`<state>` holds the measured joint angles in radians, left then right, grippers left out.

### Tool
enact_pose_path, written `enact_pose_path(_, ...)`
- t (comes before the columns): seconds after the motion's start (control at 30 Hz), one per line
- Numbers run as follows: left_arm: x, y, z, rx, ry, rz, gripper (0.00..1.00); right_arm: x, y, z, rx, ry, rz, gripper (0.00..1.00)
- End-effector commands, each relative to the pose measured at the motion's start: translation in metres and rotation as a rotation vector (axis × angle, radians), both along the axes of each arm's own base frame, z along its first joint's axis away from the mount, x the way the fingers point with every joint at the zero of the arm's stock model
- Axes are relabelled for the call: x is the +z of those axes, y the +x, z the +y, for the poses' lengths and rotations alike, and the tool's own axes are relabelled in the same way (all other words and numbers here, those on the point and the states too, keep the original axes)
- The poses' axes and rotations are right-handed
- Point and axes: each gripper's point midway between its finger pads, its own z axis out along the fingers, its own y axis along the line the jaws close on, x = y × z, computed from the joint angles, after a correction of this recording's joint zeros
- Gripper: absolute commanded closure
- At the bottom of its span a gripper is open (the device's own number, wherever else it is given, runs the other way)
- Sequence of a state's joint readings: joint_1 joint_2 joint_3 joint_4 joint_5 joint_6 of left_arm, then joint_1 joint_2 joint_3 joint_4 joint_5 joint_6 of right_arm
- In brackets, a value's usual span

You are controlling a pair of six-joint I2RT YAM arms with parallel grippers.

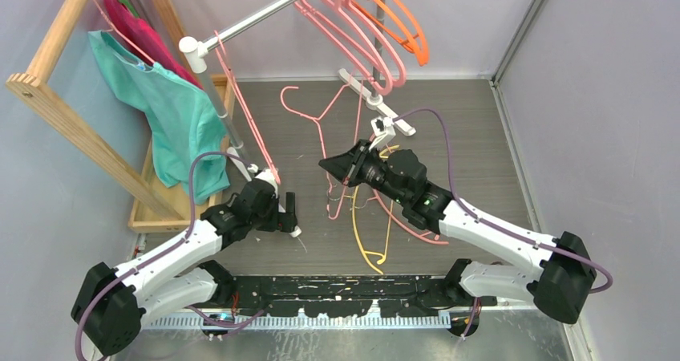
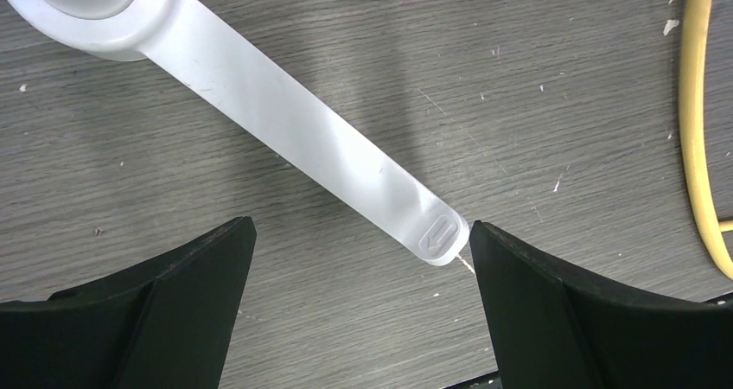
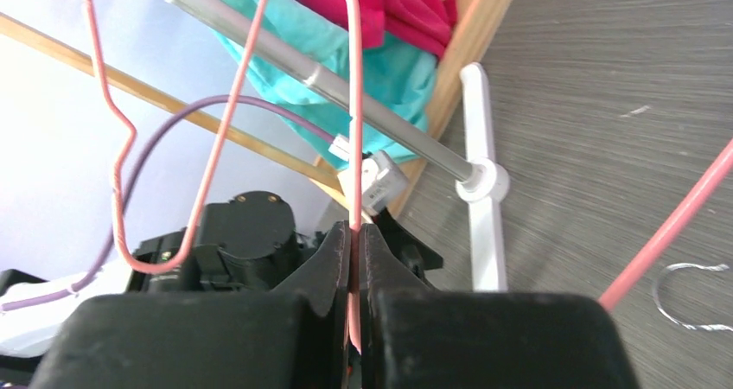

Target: Organize the hangers

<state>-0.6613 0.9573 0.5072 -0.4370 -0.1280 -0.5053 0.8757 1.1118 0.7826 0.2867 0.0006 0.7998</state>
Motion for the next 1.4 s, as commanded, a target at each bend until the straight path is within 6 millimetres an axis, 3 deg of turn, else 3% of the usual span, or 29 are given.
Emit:
enact_pose_path(0.0, 0.008, 0.004, -0.001, 0.013, -0.017, -0.038, 0.02, 0.08, -0.009, 0.017, 0.097, 0.21, -0.088, 0.99)
enact_pose_path(0.53, 0.008, 0.005, -0.001, 0.01, -0.019, -0.039, 0.02, 0.19, -0.018, 0.042, 0.244, 0.358, -0.138, 0.99)
enact_pose_path(0.67, 0.011, 0.005, -0.001, 0.01, -0.021, -0.046, 0.02, 0.205, -0.012, 0.054, 0.266, 0.358, -0.145, 0.99)
enact_pose_path(1.0, 0.014, 0.007, -0.002, 0.003, -0.018, -0.054, 0.02, 0.189, 0.015, 0.092, 0.339, 0.367, -0.06, 0.99)
enact_pose_path(1.2, 0.017, 0.009, -0.003, 0.0, -0.02, -0.066, 0.02, 0.187, 0.028, 0.096, 0.339, 0.376, -0.054, 0.99)
enact_pose_path(1.37, 0.016, 0.01, -0.004, -0.003, -0.017, -0.062, 0.02, 0.168, 0.037, 0.094, 0.322, 0.355, -0.01, 0.98)
